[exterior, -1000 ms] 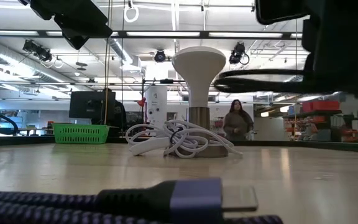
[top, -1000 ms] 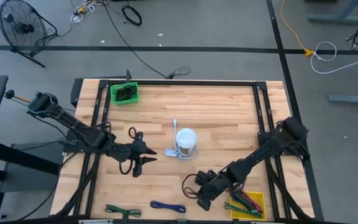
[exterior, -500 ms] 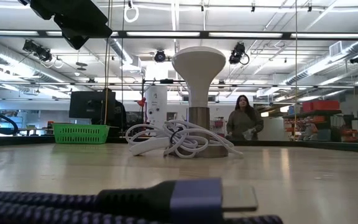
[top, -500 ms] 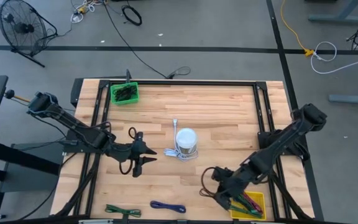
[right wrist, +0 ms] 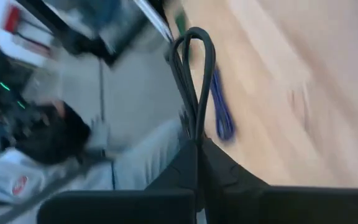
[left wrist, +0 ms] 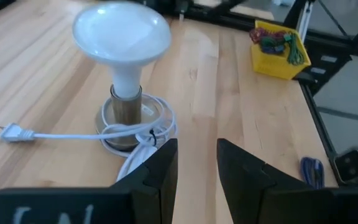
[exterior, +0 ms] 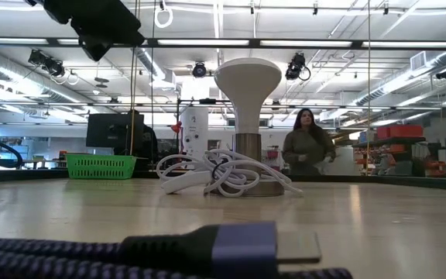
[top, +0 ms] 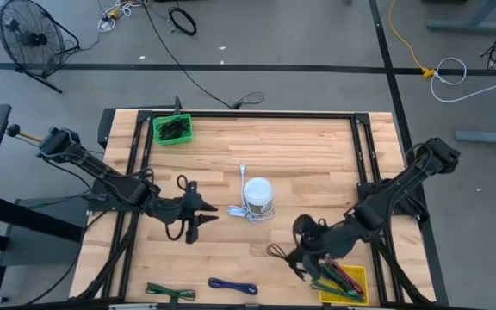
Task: Pick & Place USB Port
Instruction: Put the plain black charger cable into the green basket
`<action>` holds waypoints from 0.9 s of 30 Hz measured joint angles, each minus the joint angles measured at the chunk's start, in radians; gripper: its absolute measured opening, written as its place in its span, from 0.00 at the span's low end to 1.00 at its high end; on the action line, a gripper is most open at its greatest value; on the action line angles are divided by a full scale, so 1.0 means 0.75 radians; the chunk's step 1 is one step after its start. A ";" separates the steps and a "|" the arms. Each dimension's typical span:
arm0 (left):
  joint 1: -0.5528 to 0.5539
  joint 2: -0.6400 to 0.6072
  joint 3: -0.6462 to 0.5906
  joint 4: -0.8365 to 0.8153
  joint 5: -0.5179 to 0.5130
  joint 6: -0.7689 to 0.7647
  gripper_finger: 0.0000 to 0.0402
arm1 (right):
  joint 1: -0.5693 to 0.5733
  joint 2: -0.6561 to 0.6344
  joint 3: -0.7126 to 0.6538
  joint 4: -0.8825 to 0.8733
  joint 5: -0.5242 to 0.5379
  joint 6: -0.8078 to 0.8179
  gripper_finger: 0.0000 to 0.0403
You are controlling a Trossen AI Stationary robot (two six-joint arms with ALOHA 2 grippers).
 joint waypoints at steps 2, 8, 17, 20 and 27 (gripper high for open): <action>0.000 0.000 0.000 0.044 -0.019 0.004 0.29 | -0.019 -0.016 0.000 0.084 0.064 -0.098 0.00; 0.000 0.000 0.000 0.396 -0.072 0.183 0.29 | -0.077 -0.027 0.001 0.384 0.132 -0.466 0.00; 0.000 0.000 0.000 0.854 0.116 0.396 0.29 | -0.165 -0.028 0.002 0.717 0.186 -0.916 0.00; 0.000 0.000 0.000 0.928 0.129 0.429 0.29 | -0.189 -0.028 0.002 0.751 0.221 -0.987 0.00; 0.002 0.000 0.000 1.063 0.131 0.511 0.29 | -0.232 -0.017 0.002 0.839 0.239 -1.116 0.00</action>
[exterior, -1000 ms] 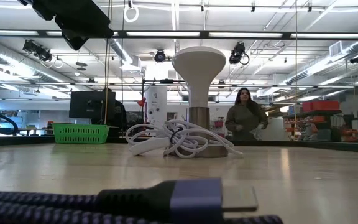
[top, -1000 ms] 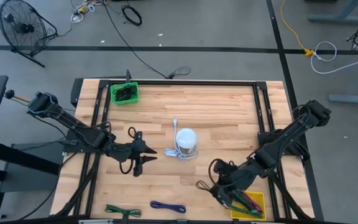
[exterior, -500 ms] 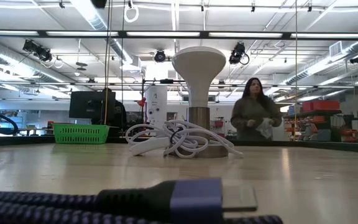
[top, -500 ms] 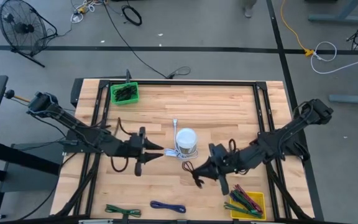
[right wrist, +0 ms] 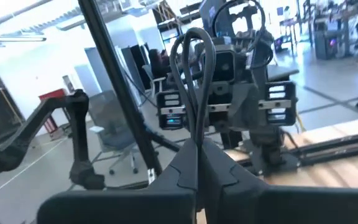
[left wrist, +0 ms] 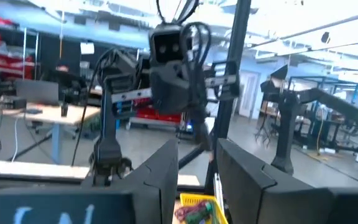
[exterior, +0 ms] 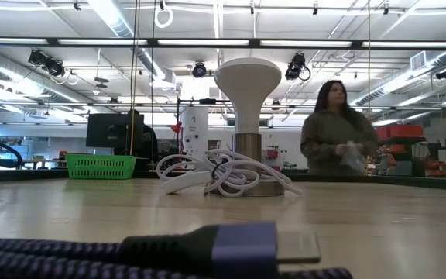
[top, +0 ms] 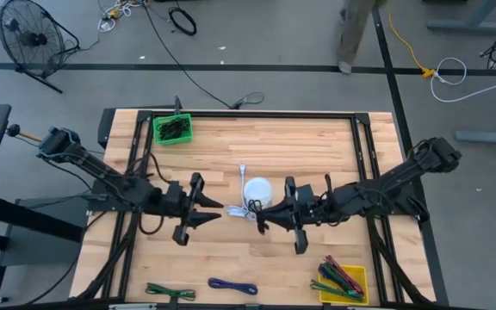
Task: Pick & Place USB Port
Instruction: Put the plain black charger cable into the green basket
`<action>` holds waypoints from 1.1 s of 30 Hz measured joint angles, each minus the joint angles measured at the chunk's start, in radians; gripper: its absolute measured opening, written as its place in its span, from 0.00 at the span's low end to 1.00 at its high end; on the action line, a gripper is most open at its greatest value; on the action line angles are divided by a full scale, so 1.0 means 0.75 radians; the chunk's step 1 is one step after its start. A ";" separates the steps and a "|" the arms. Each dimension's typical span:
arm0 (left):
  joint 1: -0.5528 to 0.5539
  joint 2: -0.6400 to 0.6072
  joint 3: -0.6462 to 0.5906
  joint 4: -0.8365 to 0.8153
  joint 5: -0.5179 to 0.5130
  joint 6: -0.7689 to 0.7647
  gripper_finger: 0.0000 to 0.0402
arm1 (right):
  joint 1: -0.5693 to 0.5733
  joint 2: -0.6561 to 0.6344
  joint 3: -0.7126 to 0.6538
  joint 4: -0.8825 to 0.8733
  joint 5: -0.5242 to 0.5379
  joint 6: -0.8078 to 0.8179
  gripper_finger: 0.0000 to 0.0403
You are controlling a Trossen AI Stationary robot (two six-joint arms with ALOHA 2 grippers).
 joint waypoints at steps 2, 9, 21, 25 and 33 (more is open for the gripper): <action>0.002 0.000 0.000 0.031 0.027 0.023 0.28 | -0.007 0.012 0.000 0.022 0.000 -0.018 0.00; 0.030 0.000 0.000 0.065 0.067 0.035 0.25 | -0.031 0.050 0.000 0.040 -0.004 -0.014 0.00; 0.091 0.121 -0.001 0.191 0.052 0.030 0.32 | -0.066 0.122 0.000 0.122 -0.064 -0.009 0.00; 0.107 0.161 -0.001 0.247 0.078 0.021 0.38 | -0.076 0.135 0.000 0.121 -0.065 -0.003 0.00; 0.112 0.169 -0.001 0.288 0.115 0.017 0.46 | -0.087 0.158 0.000 0.135 -0.062 0.017 0.00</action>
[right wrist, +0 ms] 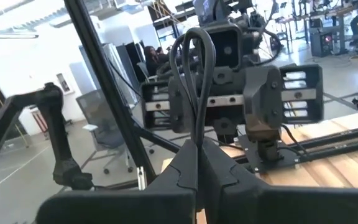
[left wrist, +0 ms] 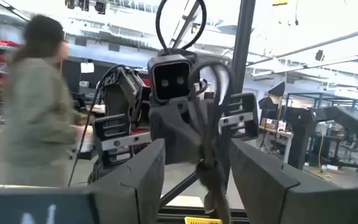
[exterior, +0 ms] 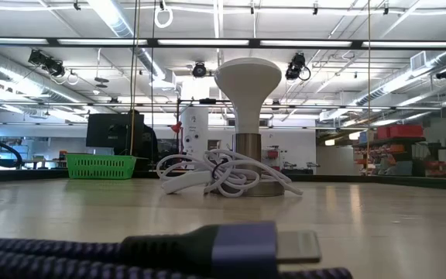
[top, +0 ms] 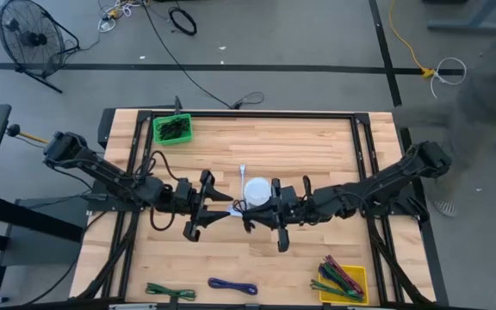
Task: Pick & Place USB Port
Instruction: Put the plain black charger cable into the green basket
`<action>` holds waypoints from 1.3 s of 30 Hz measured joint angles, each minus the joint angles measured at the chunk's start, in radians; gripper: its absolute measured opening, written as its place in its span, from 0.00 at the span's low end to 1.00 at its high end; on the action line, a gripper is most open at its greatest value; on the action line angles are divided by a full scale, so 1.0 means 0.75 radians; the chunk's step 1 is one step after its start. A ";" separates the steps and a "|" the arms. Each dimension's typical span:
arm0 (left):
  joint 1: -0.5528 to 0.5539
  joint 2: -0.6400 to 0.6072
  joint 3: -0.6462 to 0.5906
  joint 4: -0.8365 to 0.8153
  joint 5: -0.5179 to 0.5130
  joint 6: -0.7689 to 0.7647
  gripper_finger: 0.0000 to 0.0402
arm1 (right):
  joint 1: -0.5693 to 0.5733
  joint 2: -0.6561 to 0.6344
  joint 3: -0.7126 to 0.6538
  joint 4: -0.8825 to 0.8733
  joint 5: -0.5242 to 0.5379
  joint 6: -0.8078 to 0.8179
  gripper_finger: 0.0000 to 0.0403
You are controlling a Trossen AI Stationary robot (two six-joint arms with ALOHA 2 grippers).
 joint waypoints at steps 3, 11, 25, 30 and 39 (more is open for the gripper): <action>0.000 0.000 0.000 0.002 -0.006 -0.001 0.46 | -0.008 0.020 0.000 0.010 0.001 0.016 0.00; 0.000 0.000 0.000 0.004 -0.012 -0.001 0.46 | -0.041 0.067 0.001 0.062 -0.030 0.018 0.00; 0.000 -0.001 0.001 -0.013 -0.052 -0.001 0.43 | -0.075 0.122 0.001 0.126 -0.107 0.038 0.00; -0.002 -0.001 0.001 -0.036 -0.087 0.007 0.15 | -0.076 0.122 0.001 0.130 -0.103 0.038 0.00; -0.002 -0.001 0.001 -0.054 -0.088 0.021 0.02 | -0.074 0.122 0.000 0.119 -0.106 0.022 0.04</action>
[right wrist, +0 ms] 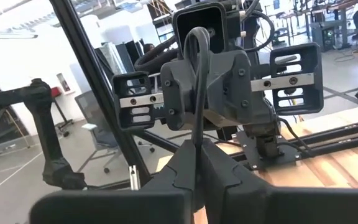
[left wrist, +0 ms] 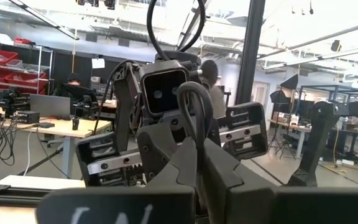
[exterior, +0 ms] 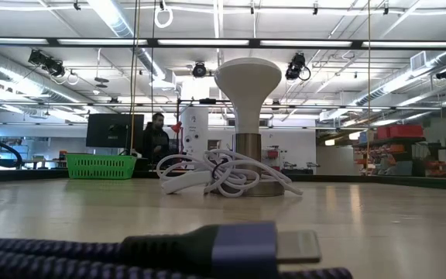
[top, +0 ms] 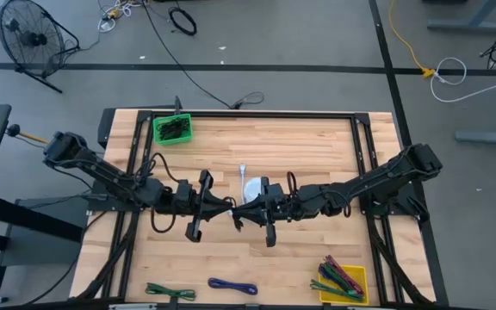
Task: Pick & Place USB Port
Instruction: Put the plain black charger cable into the green basket
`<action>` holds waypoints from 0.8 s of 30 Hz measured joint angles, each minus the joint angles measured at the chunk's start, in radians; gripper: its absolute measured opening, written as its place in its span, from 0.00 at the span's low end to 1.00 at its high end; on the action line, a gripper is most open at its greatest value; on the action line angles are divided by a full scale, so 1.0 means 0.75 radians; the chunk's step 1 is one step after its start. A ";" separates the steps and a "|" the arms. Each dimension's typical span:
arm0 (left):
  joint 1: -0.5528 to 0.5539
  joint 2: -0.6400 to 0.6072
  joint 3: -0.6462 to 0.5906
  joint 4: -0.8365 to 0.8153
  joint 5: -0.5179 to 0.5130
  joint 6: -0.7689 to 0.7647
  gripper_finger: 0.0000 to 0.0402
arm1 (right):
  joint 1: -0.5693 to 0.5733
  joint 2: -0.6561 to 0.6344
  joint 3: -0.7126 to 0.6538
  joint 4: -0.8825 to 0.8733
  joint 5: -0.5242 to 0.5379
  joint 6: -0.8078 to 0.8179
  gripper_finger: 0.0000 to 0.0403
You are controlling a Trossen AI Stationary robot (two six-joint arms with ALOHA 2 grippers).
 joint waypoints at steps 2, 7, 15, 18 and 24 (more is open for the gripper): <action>0.000 -0.001 0.001 -0.011 -0.008 0.000 0.02 | 0.001 0.000 -0.001 -0.004 -0.001 -0.006 0.07; 0.000 -0.002 0.002 -0.030 -0.010 0.000 0.02 | -0.001 -0.022 -0.002 -0.026 -0.075 -0.049 0.16; 0.004 -0.085 0.000 -0.297 -0.266 0.099 0.02 | 0.006 -0.196 0.002 -0.405 -0.055 0.023 0.26; 0.005 -0.190 0.000 -0.526 -0.417 0.100 0.02 | 0.008 -0.259 0.000 -0.622 -0.023 0.090 0.25; 0.085 -0.418 0.000 -0.902 -0.737 0.172 0.02 | 0.043 -0.312 0.000 -0.873 -0.007 0.216 0.21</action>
